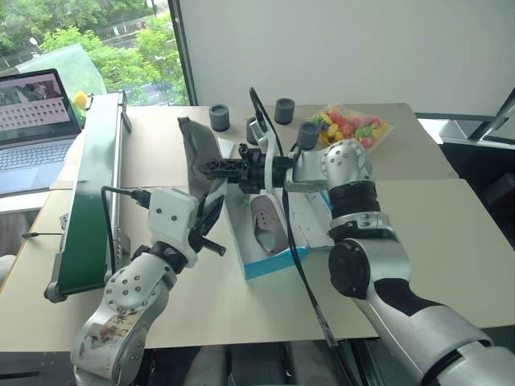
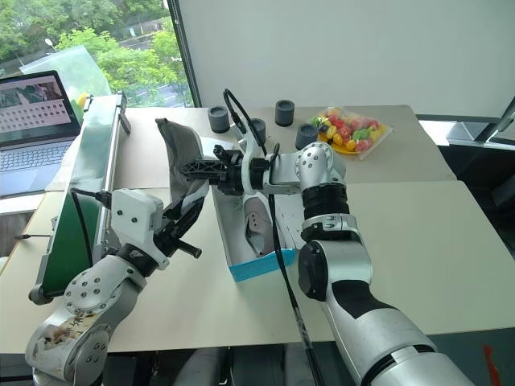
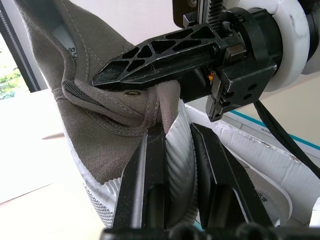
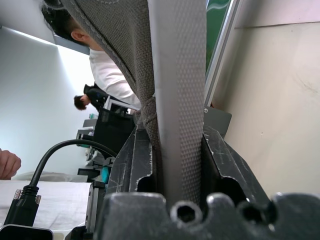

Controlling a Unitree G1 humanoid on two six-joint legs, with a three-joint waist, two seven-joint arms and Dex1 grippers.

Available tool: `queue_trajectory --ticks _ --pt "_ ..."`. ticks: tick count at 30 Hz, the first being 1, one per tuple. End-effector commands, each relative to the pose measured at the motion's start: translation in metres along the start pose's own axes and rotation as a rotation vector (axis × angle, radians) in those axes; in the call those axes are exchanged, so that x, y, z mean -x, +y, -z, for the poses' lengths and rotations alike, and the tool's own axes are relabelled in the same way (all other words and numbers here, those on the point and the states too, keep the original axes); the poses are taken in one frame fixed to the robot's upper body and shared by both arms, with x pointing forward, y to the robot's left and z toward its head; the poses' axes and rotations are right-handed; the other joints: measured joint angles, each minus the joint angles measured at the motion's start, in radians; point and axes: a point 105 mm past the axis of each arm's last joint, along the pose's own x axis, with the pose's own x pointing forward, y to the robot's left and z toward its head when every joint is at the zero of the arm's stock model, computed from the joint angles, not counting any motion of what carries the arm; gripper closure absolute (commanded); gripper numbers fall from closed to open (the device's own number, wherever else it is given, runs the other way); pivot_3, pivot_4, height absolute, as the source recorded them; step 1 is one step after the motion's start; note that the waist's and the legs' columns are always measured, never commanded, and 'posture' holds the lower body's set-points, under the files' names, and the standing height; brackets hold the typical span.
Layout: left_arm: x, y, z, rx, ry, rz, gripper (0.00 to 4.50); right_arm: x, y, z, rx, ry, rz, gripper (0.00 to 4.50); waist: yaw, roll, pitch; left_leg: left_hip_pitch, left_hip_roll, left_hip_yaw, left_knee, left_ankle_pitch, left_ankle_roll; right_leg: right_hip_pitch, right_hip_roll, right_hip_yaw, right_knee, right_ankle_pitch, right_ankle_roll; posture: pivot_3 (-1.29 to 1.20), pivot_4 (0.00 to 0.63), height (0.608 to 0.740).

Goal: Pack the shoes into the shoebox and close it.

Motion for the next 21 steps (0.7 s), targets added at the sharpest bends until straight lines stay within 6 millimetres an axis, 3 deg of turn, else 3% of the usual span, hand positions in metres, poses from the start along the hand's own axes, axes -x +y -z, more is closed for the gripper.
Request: queue_trajectory --ticks 1,7,8,9,12,16,21 --pt "0.002 0.001 -0.009 -0.037 -0.035 -0.01 4.16 0.005 0.014 -0.013 0.046 -0.049 -0.039 3.93 0.0 0.0 0.0 0.0 0.0 0.0 0.0 0.0 0.0 0.0 0.0 0.0 0.0 0.0 0.0 0.0 0.15 0.727" --pt "0.003 0.004 -0.011 -0.042 -0.052 -0.029 4.16 0.006 0.017 -0.018 0.057 -0.091 -0.045 3.93 -0.001 0.0 0.0 0.0 0.0 0.0 0.0 0.0 0.0 0.0 0.0 0.0 0.0 0.0 0.0 0.0 0.15 0.727" --pt "0.003 0.004 -0.011 -0.043 -0.056 -0.028 3.23 0.006 0.016 -0.02 0.051 -0.102 -0.043 3.93 -0.001 0.0 0.0 0.0 0.0 0.0 0.0 0.0 0.0 0.0 0.0 0.0 0.0 0.0 0.0 0.0 0.15 0.727" --pt "0.003 0.004 -0.012 -0.046 -0.055 -0.027 3.08 0.007 0.015 -0.023 0.043 -0.125 -0.038 3.93 0.0 0.0 0.0 0.0 0.0 0.0 0.0 0.0 0.0 0.0 0.0 0.0 0.0 0.0 0.0 0.0 0.15 0.727" --pt "0.003 0.003 -0.011 -0.05 -0.048 -0.015 2.0 0.01 0.009 -0.035 0.014 -0.217 -0.002 3.93 0.001 0.0 0.0 0.0 0.0 0.0 0.0 0.0 0.0 0.0 0.0 0.0 0.0 0.0 0.0 0.0 0.15 0.727" --pt "0.008 0.001 -0.014 -0.024 -0.057 -0.001 2.0 0.03 -0.01 -0.068 0.001 -0.436 0.119 3.93 0.001 0.0 0.0 0.0 0.0 0.0 0.0 0.0 0.0 0.0 0.0 0.0 0.0 0.0 0.0 0.0 0.15 0.727" --pt "0.022 0.001 -0.015 -0.025 -0.042 0.063 2.0 0.047 -0.014 -0.081 0.114 -0.482 0.234 3.93 -0.001 0.0 0.0 -0.001 0.0 0.0 0.0 0.0 0.0 0.0 0.0 0.0 0.0 0.0 0.0 0.0 0.15 0.727"
